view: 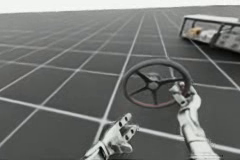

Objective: Pick up and drop off the object

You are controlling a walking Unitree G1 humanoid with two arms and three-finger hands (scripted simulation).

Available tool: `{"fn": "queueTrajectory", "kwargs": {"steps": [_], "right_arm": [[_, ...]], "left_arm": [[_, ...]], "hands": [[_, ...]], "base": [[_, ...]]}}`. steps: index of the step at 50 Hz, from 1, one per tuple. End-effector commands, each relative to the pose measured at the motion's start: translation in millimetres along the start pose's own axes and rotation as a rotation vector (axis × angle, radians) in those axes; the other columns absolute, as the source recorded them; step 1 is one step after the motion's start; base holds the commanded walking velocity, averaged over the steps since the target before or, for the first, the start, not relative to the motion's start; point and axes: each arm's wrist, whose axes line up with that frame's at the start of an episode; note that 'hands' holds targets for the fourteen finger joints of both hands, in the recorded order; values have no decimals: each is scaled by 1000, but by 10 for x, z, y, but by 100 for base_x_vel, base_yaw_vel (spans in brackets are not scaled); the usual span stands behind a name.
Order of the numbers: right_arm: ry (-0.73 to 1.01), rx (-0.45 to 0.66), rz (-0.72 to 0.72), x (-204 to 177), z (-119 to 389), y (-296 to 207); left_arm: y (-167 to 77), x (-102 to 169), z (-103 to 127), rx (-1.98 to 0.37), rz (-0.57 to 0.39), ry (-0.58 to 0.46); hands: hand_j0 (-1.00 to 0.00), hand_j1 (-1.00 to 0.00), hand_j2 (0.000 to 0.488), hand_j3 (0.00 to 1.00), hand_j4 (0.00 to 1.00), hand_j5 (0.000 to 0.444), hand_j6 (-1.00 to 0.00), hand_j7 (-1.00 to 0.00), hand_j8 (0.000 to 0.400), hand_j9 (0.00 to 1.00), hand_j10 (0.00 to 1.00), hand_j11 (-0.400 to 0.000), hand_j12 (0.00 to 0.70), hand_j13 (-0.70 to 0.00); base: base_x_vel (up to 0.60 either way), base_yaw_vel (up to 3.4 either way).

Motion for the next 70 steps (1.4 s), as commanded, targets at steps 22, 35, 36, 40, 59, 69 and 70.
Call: {"fn": "queueTrajectory", "kwargs": {"steps": [22,35,36,40,59,69,70], "right_arm": [[-15,3,27,-2,33,103],[-15,3,27,-2,33,103],[-15,3,27,-2,33,103],[-15,3,27,-2,33,103],[-15,3,27,-2,33,103],[-15,3,27,-2,33,103],[-15,3,27,-2,33,103]], "left_arm": [[31,-16,-9,-12,1,-6],[31,-16,-9,-12,1,-6],[31,-16,-9,-12,1,-6],[31,-16,-9,-12,1,-6],[31,-16,-9,-12,1,-6],[31,-16,-9,-12,1,-6],[31,-16,-9,-12,1,-6]], "hands": [[0,0,0,1000,1000,0,0,0,0,1000,1000,-400,0,-700],[0,0,0,1000,1000,0,0,0,0,1000,1000,-400,0,-700],[0,0,0,1000,1000,0,0,0,0,1000,1000,-400,0,-700],[0,0,0,1000,1000,0,0,0,0,1000,1000,-400,0,-700],[0,0,0,1000,1000,0,0,0,0,1000,1000,-400,0,-700],[0,0,0,1000,1000,0,0,0,0,1000,1000,-400,0,-700],[0,0,0,1000,1000,0,0,0,0,1000,1000,-400,0,-700]], "base": [[59,1],[59,1],[57,5],[57,5],[58,3],[57,5],[58,3]]}}
